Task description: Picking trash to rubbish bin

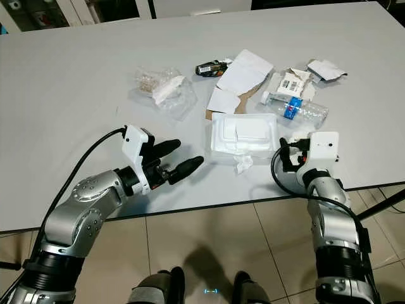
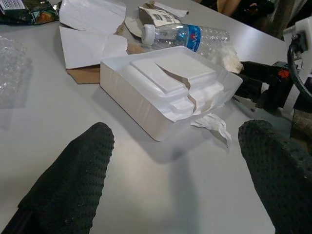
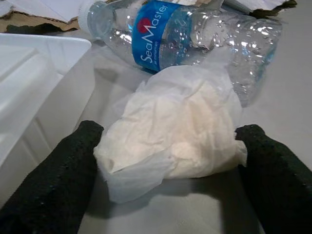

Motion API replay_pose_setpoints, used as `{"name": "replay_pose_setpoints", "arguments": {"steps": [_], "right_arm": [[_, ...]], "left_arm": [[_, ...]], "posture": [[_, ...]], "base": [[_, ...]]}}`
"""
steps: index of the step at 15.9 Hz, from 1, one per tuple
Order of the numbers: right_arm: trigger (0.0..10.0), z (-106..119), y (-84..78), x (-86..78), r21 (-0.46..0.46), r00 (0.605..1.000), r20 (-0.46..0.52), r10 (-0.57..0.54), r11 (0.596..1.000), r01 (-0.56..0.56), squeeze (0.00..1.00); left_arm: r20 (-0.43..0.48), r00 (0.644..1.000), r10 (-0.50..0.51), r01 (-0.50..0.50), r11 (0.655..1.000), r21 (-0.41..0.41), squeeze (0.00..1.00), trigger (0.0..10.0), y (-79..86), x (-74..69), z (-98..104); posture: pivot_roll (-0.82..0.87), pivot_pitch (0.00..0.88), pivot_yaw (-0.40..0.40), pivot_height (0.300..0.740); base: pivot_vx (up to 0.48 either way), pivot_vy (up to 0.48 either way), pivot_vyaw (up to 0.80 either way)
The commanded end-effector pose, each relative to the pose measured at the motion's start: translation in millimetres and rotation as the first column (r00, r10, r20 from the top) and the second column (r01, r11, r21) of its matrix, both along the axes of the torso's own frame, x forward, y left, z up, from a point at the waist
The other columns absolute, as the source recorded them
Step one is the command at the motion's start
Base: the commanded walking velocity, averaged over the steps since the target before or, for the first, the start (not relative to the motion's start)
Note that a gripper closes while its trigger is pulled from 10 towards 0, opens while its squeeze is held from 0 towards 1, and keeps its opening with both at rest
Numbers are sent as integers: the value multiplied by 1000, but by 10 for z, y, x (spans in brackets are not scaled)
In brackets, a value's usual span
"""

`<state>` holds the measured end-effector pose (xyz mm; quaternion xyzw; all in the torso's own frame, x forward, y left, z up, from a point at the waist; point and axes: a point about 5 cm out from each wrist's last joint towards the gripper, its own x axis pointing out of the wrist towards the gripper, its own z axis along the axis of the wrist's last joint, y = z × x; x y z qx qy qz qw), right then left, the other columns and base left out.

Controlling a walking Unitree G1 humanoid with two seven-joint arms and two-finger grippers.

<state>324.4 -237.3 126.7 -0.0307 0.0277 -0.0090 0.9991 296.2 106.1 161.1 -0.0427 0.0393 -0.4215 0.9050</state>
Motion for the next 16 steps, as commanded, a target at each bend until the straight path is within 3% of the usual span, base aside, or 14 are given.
{"name": "replay_pose_setpoints", "arguments": {"steps": [1, 5, 16], "right_arm": [[0, -192, 13, -48, 26, 997, -76, 13, 1000, -11, 0], [0, -247, 117, -47, 64, 997, -60, 52, 997, -48, 0], [0, -263, 82, -37, 53, 999, -40, 37, 998, -35, 0]], "left_arm": [[0, 1000, -21, 21, 1000, 2, 0, 10000, 3, -41, 8], [-3, 1000, -22, 22, 1000, 5, 0, 10000, 6, -41, 12], [-5, 1000, -20, 20, 1000, 8, 0, 10000, -3, -45, -3]], "posture": [[247, 227, 46, 740], [247, 227, 46, 740], [254, 218, 51, 740]], "base": [[0, 0, 0], [0, 0, 0], [0, 0, 0]]}}
